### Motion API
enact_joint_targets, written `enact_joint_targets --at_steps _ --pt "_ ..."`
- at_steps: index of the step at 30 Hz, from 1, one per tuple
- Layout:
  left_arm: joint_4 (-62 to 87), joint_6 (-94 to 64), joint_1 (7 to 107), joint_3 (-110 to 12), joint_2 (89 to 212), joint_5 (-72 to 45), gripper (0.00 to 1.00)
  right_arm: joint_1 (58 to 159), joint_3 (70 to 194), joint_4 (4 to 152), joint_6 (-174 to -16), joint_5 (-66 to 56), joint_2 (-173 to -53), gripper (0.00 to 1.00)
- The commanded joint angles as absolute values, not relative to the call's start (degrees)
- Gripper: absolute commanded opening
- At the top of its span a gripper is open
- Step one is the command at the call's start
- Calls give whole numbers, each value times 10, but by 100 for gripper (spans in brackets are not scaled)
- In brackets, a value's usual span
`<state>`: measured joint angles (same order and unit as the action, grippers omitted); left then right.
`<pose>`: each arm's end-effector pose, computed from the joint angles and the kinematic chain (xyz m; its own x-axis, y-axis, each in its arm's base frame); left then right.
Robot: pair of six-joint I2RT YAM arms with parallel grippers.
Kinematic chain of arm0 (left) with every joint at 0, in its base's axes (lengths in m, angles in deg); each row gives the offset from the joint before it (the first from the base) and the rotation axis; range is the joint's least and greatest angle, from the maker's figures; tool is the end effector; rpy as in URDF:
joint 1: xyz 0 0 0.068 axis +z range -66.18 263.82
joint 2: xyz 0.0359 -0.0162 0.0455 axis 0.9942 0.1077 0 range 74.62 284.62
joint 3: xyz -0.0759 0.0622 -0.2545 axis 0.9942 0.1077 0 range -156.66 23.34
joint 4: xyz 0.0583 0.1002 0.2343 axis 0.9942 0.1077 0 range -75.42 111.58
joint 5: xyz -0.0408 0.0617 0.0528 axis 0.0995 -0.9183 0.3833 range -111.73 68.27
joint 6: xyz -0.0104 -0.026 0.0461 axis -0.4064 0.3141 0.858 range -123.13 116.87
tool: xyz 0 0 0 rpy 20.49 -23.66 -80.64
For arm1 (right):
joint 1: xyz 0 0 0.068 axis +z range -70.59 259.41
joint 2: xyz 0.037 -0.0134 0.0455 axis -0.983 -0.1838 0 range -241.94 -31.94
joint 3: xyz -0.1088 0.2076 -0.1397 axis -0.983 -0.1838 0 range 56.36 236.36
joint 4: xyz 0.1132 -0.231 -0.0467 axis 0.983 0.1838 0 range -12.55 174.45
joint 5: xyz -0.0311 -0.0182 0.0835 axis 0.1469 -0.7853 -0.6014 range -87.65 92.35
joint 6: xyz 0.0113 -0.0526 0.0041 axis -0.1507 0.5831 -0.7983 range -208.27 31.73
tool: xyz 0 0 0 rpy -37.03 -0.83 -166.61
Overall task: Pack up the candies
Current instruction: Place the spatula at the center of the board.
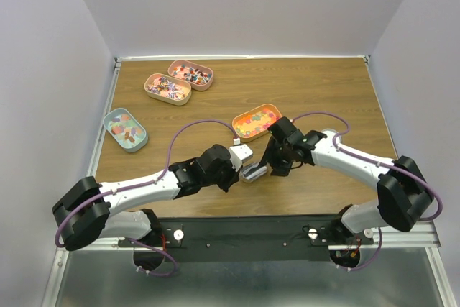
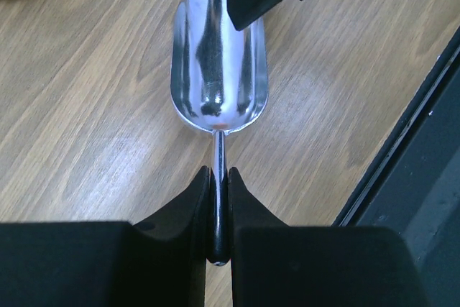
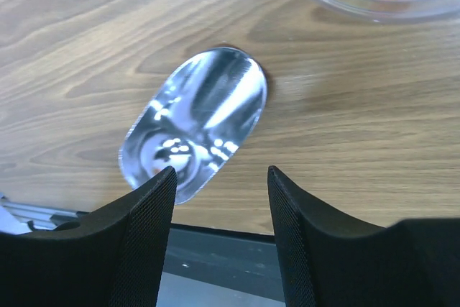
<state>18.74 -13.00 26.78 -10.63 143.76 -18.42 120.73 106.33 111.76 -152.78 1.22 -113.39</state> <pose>0.1319 -0.2070 0.1987 -0.4875 0.4373 -0.7557 0.7901 0.5893 -0.1687 0.1992 0.1761 0.1978 -0.8961 0.4139 -0.1602 0.3317 0.8643 0.3780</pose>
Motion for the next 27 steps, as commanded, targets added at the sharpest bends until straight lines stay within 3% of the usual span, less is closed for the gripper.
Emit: enact_joint_targets --at_steps 1,16,18,20,22,23,24,27 --pt "184 -130 265 -118 1441 -197 0 1213 1072 1116 -1537 10 -1150 61" --pt "185 -130 263 -125 1440 -197 0 1233 1029 1009 -1575 -77 -1216 50" --pt "185 -130 263 -126 1440 -197 0 1234 1028 1002 -1580 -71 -1223 41" --pt "190 -130 262 -127 1438 -197 0 1234 1028 1001 -1586 -64 -1225 24" --pt "196 -130 262 -126 1429 -197 0 1234 1024 1002 -1591 -56 -1219 15" --pt "198 -130 262 -123 1424 -197 0 1234 1019 1002 -1594 -46 -1215 6" --pt "198 -130 262 -123 1419 -197 0 1234 1015 1002 -1598 -41 -1211 1" --pt "220 -130 261 -124 1396 -197 0 1234 1000 1005 -1615 -14 -1190 1"
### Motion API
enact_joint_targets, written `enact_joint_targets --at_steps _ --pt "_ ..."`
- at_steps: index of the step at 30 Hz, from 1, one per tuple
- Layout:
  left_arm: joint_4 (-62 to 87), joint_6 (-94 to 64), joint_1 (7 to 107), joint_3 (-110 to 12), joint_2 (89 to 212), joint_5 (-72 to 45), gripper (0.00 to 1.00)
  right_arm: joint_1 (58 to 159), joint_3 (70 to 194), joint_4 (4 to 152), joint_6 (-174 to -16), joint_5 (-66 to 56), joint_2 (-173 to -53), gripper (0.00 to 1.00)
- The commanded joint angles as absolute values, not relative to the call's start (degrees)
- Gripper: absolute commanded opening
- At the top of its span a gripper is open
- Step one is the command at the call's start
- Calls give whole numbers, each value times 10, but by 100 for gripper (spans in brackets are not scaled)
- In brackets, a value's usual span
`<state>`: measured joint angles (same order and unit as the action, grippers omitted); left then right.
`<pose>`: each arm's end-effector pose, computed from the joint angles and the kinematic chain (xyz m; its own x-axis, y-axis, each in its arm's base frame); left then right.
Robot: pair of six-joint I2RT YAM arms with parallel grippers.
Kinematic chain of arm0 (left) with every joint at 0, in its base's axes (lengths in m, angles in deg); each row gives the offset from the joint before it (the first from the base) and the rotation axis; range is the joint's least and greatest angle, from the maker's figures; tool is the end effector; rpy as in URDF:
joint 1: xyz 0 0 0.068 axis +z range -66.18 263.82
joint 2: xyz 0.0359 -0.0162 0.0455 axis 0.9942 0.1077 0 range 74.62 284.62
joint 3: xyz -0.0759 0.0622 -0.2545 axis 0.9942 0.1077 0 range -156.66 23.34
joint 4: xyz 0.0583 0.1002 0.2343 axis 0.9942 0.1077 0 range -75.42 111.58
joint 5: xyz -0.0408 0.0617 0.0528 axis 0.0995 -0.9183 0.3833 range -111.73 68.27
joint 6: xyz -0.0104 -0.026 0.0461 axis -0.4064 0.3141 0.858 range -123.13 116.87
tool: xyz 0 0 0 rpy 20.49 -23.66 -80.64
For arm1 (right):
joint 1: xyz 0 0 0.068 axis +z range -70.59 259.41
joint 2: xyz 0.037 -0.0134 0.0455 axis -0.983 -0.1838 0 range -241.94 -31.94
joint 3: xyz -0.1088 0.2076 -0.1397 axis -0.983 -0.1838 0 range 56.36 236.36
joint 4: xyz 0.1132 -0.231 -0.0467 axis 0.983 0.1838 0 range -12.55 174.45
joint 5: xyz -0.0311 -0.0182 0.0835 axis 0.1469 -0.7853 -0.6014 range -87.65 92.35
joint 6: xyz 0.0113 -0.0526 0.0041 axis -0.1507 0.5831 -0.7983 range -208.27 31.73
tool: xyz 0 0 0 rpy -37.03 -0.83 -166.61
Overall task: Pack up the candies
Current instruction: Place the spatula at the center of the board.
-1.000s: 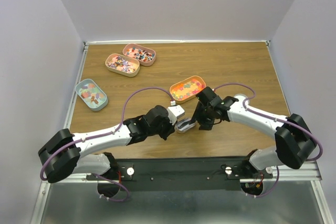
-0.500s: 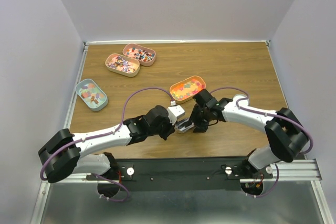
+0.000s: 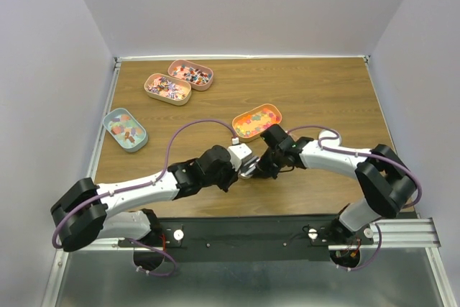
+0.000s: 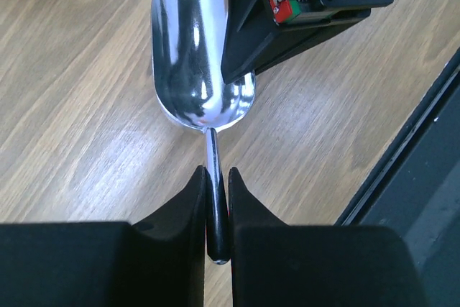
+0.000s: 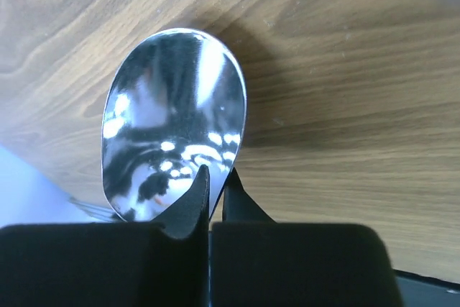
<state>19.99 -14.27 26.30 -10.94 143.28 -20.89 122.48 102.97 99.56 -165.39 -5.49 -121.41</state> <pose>0.1307 -0.2062 0.2004 -0.5014 0.4279 -0.7520 0.7672 0.6218 -0.1577 0.2043 0.1976 0.1557 -0.8481 0.5292 0.0262 0.4851 0.7556 0.4401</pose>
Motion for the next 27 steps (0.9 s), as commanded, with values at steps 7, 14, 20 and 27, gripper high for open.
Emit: enact_joint_targets --at_steps 7,14,20,27 --pt "286 -130 261 -116 1319 -197 0 1234 1000 1026 -1624 21 -1174 1" --pt "319 -326 261 -117 1281 -355 95 1228 1002 1051 -1619 50 -1181 1" --pt "328 -330 261 -123 1288 -367 95 1205 996 1065 -1596 67 -1166 1" --pt "315 -327 261 -117 1296 -378 96 1205 1015 1069 -1574 60 -1185 1"
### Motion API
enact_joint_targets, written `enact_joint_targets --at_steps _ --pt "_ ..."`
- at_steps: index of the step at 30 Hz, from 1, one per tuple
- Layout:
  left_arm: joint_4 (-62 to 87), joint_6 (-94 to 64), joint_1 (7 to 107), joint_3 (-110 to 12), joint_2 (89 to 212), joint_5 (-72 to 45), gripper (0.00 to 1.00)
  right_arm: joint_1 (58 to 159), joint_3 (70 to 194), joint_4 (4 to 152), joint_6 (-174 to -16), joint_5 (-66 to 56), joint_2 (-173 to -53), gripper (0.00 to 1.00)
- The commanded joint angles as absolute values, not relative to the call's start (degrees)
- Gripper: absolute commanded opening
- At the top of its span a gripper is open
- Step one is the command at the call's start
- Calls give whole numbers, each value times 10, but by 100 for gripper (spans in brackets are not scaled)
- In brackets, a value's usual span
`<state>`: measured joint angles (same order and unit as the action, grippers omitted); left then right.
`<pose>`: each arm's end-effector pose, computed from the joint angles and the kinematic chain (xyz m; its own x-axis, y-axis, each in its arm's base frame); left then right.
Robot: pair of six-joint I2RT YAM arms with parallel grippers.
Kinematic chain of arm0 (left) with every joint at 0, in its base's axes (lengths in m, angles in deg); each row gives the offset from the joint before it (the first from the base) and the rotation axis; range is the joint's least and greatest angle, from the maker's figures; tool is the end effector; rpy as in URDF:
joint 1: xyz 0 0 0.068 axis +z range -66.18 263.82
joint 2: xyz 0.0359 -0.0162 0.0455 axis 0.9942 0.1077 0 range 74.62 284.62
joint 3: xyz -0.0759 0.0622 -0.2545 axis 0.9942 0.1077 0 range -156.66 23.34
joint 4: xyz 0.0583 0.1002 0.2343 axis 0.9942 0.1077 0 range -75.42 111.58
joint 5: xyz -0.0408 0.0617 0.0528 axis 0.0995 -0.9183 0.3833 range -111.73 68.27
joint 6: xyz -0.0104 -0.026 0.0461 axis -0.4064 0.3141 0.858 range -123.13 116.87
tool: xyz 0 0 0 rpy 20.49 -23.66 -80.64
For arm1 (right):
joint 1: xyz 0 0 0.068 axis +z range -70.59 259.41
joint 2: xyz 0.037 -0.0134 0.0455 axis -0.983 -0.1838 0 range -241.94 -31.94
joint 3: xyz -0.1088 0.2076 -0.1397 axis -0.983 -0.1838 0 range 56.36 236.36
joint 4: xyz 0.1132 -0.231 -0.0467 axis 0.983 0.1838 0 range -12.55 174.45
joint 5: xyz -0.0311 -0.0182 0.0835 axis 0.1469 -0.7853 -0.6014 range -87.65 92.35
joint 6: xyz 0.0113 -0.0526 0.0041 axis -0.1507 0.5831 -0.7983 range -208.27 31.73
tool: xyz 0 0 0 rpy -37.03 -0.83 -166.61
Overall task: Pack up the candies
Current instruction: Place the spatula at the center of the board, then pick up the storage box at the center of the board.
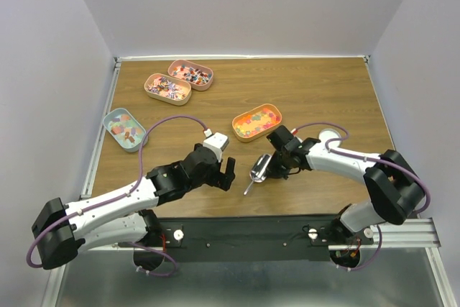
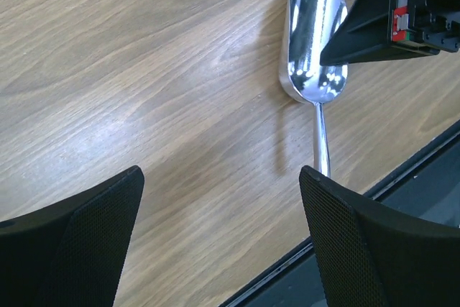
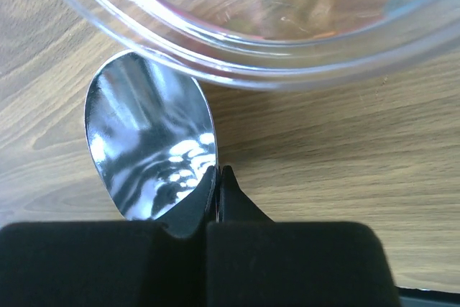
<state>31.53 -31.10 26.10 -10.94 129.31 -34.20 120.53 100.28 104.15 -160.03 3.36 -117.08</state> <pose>0.1157 -0.1686 0.2337 -0.6305 0.1405 -0.7634 0.4962 0.8293 -0.2571 0.1982 0.1722 0.1586 -0.8382 0.5289 -0.1332 0.4588 0.8158 0.3520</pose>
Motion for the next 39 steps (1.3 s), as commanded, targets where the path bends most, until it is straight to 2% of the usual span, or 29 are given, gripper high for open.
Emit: enact_joint_targets --at_steps 1,4,10,11,13,14,16,19,26,34,39 --pt "311 -327 262 -117 1298 -380 96 1205 1020 1069 -1572 58 -1190 1" --pt "302 -327 262 -115 1304 -390 99 1205 1029 1069 -1554 57 -1214 2" --pt "297 -332 270 -122 1310 -437 99 1205 1041 1069 -1517 60 -1223 25" --pt "296 -332 273 -126 1311 -445 99 1205 1041 1069 -1509 61 -1220 33" --pt "289 -327 277 -130 1318 -450 99 1205 1040 1068 -1501 61 -1208 40" --pt "286 -324 277 -135 1321 -457 99 1205 1040 1070 -1489 60 -1204 48" --pt "276 -311 282 -141 1335 -458 99 1205 1046 1070 -1471 55 -1196 52" --pt "271 -284 298 -169 1367 -461 98 1206 1050 1077 -1446 52 -1167 62" --pt "255 -154 373 -264 1475 -385 99 1206 1059 1110 -1364 65 -1076 85" --pt "267 -35 415 -426 1645 -325 94 1206 1043 1138 -1307 168 -971 94" --pt "290 31 441 -540 1765 -286 82 1206 1024 1138 -1291 214 -916 95"
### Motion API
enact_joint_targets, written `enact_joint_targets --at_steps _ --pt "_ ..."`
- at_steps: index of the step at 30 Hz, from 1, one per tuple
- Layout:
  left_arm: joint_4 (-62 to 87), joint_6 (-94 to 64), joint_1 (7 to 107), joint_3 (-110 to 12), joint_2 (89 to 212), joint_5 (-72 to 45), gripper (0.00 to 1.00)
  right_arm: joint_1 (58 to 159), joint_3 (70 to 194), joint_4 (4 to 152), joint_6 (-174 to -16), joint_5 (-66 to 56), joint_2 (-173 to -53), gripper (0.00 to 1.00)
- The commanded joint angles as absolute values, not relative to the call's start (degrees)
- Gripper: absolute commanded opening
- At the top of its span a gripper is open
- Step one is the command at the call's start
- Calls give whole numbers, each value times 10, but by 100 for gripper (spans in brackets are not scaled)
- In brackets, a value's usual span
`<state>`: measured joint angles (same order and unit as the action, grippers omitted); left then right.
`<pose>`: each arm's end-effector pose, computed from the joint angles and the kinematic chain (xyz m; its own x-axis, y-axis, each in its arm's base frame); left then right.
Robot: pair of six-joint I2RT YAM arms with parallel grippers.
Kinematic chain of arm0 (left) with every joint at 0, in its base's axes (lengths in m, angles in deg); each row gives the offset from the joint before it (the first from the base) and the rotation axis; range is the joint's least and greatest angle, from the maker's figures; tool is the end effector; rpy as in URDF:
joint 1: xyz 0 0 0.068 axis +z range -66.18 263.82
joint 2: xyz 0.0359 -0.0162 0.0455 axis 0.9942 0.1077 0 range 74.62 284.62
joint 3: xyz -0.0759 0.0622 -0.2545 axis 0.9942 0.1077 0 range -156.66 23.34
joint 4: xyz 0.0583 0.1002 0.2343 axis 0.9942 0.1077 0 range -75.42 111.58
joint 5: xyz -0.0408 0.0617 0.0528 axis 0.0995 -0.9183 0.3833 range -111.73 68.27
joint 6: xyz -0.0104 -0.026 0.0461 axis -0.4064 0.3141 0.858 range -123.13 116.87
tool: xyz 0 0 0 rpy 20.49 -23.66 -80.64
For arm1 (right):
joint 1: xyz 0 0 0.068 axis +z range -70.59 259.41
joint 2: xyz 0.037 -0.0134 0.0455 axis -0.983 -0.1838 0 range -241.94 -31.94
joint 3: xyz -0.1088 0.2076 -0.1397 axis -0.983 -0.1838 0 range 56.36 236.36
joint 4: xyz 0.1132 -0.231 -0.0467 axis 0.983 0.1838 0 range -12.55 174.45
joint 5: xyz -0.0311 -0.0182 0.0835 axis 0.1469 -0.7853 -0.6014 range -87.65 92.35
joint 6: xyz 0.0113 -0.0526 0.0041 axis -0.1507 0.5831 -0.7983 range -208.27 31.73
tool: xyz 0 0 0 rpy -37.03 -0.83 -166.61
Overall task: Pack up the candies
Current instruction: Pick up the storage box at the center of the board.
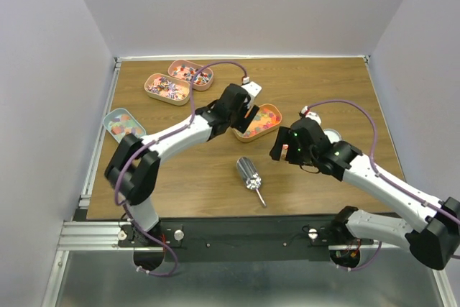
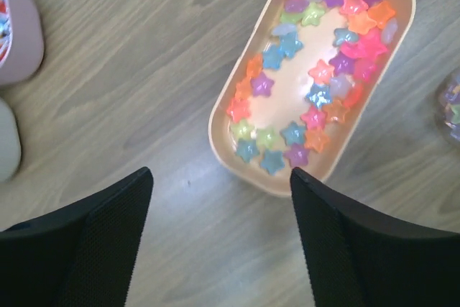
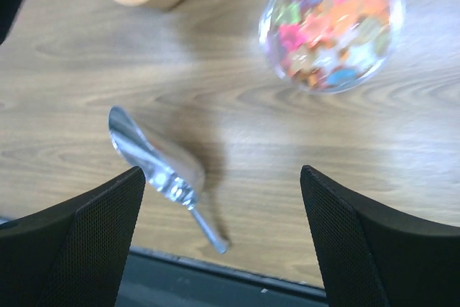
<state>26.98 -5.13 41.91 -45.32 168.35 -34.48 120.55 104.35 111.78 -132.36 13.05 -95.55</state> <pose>0.2812 -0.2417 0.2613 -0.4707 0.3767 -0.7978 0.5051 0.8565 0.1064 0.1737 0.1429 0.2583 -0.8012 0.2080 -0.5610 0.0014 0.9383 0.3458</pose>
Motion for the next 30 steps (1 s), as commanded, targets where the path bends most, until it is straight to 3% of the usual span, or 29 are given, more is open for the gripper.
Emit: enact_joint_targets --at_steps 1,2,9,12,23,30 --pt "297 37 446 -556 1780 -275 78 1206 1016 1138 -1291 228 -912 94" --pt "300 44 450 -571 1807 -252 73 1206 1014 1138 -1290 237 -907 94" --pt "322 105 458 -682 1899 -251 68 1206 994 1135 -1286 282 -889 95" --pt "335 121 467 -715 1934 -239 60 1206 988 1130 -1281 292 -894 95" --pt "356 147 471 -768 2012 -180 58 1206 973 1116 -1274 307 -920 95" --pt "356 144 473 -806 2045 -169 43 1206 966 1112 -1272 306 -921 95"
